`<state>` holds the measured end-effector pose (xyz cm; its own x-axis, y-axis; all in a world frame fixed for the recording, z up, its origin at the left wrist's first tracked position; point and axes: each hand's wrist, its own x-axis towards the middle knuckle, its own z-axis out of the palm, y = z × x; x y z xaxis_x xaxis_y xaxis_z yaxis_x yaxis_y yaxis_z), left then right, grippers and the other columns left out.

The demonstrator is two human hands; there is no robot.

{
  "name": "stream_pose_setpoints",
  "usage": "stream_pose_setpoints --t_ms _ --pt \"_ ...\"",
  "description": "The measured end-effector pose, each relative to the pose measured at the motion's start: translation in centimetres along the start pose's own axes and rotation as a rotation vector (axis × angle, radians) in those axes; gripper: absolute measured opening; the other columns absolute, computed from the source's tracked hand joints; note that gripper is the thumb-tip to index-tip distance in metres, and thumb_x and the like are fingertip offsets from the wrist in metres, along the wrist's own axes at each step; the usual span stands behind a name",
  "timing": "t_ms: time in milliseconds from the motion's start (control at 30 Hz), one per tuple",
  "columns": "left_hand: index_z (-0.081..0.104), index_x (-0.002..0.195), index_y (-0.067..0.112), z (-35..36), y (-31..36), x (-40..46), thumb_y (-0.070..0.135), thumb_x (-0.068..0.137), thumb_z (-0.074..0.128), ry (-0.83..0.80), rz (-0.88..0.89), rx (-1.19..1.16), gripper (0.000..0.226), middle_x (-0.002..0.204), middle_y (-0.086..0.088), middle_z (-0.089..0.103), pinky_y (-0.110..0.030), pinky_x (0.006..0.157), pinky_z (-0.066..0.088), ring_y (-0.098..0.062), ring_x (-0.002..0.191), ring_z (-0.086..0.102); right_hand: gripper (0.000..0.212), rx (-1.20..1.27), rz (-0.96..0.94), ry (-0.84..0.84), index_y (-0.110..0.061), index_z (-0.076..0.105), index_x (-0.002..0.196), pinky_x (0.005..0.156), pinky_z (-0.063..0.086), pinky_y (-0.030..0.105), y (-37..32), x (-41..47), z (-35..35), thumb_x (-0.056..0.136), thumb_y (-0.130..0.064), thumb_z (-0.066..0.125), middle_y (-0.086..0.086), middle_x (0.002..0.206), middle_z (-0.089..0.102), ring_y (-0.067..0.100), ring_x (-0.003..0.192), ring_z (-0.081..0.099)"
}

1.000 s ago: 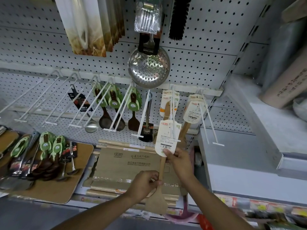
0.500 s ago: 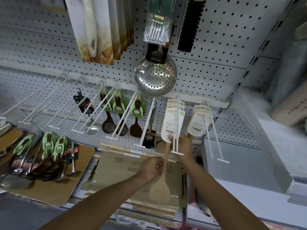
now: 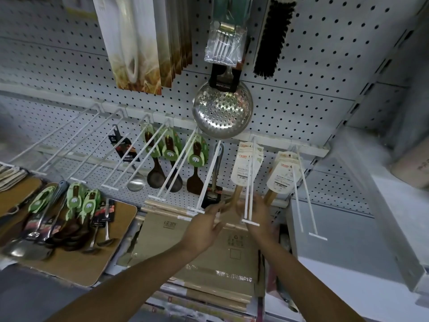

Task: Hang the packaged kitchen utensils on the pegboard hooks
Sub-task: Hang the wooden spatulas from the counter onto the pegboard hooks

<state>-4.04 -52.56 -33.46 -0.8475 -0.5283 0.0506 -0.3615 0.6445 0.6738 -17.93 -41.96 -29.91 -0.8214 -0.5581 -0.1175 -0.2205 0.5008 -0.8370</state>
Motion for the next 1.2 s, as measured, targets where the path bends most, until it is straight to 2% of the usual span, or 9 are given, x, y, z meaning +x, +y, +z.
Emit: stream_pose_setpoints --t_ms 100,167,200,300,467,600,833,1000,1200 --pt "0.04 0.149 0.029 -2.9 -1.3 -1.4 0.035 0.1 0.056 0.02 0.043 0.091 0.053 0.127 -0.005 0.066 -0.029 0.086 0.053 -0.019 0.088 0.067 0.044 -0.158 -0.015 -0.174 -0.005 0.048 0.139 0.108 0.03 0.029 0.9 -2.0 -0.3 0.097 -0.015 0.057 0.013 0.136 0.052 0.031 0.131 0.046" --pt "0.052 0.142 0.023 -4.7 -2.7 -2.5 0.036 0.1 0.056 0.052 0.082 0.181 0.044 0.117 -0.009 0.068 -0.03 0.088 0.053 -0.022 0.096 0.065 0.033 -0.242 -0.209 -0.14 -0.005 0.06 0.126 0.095 0.039 0.011 0.5 -2.8 0.0 0.094 -0.011 0.062 0.012 0.124 0.061 0.034 0.12 0.056" --pt "0.057 0.136 0.02 -5.6 -3.6 -3.1 0.035 0.099 0.058 0.075 0.111 0.211 0.04 0.121 -0.008 0.067 -0.031 0.092 0.052 -0.022 0.106 0.064 0.03 -0.289 -0.264 -0.119 -0.011 0.062 0.122 0.092 0.04 0.009 0.2 -3.0 0.6 0.092 -0.013 0.064 0.008 0.12 0.063 0.031 0.116 0.059" --pt "0.056 0.136 0.023 -8.0 -6.6 -5.0 0.036 0.098 0.059 0.116 0.229 0.246 0.04 0.136 0.002 0.06 -0.027 0.101 0.048 -0.014 0.123 0.056 0.038 -0.401 -0.503 -0.273 -0.028 0.052 0.134 0.104 0.04 0.029 -0.5 -4.0 2.6 0.096 -0.029 0.058 0.0 0.133 0.057 0.017 0.125 0.05" --pt "0.049 0.142 0.03 -13.1 -10.6 -8.9 0.042 0.1 0.055 0.088 0.328 0.288 0.044 0.14 0.013 0.054 -0.02 0.109 0.039 -0.005 0.133 0.047 0.043 -0.471 -0.705 -0.381 -0.025 0.049 0.139 0.106 0.036 0.026 -4.7 -6.8 6.8 0.096 -0.027 0.054 -0.006 0.14 0.052 0.012 0.13 0.044" --pt "0.051 0.142 0.029 -17.7 -13.9 -13.0 0.048 0.099 0.054 0.121 0.27 0.288 0.047 0.141 0.014 0.054 -0.021 0.11 0.039 -0.003 0.133 0.046 0.044 -0.469 -0.839 -0.411 -0.024 0.05 0.138 0.102 0.037 0.022 -7.7 -8.8 12.3 0.096 -0.037 0.047 -0.007 0.136 0.054 0.01 0.126 0.046" --pt "0.05 0.142 0.031 -26.9 -20.7 -22.0 0.05 0.093 0.063 0.201 0.162 0.307 0.054 0.143 0.014 0.052 -0.029 0.106 0.045 -0.004 0.131 0.047 0.051 -0.448 -1.004 -0.41 -0.022 0.051 0.137 0.1 0.04 0.021 -15.0 -14.6 22.9 0.09 -0.037 0.064 -0.008 0.135 0.055 0.008 0.124 0.046" --pt "0.051 0.14 0.033 -34.1 -25.8 -29.3 0.057 0.091 0.058 0.26 0.074 0.308 0.055 0.139 0.012 0.055 -0.026 0.104 0.046 -0.006 0.129 0.05 0.054 -0.443 -1.047 -0.438 -0.031 0.047 0.138 0.098 0.046 0.03 -20.6 -19.8 31.0 0.088 -0.042 0.065 -0.01 0.137 0.054 0.009 0.125 0.047" --pt "0.057 0.134 0.028 -40.7 -31.4 -37.5 0.049 0.09 0.067 0.324 -0.014 0.293 0.05 0.134 0.01 0.06 -0.027 0.104 0.045 -0.008 0.125 0.053 0.053 -0.452 -1.136 -0.487 -0.029 0.05 0.138 0.099 0.037 0.024 -26.7 -25.6 39.9 0.09 -0.05 0.061 -0.011 0.137 0.053 0.008 0.125 0.046"
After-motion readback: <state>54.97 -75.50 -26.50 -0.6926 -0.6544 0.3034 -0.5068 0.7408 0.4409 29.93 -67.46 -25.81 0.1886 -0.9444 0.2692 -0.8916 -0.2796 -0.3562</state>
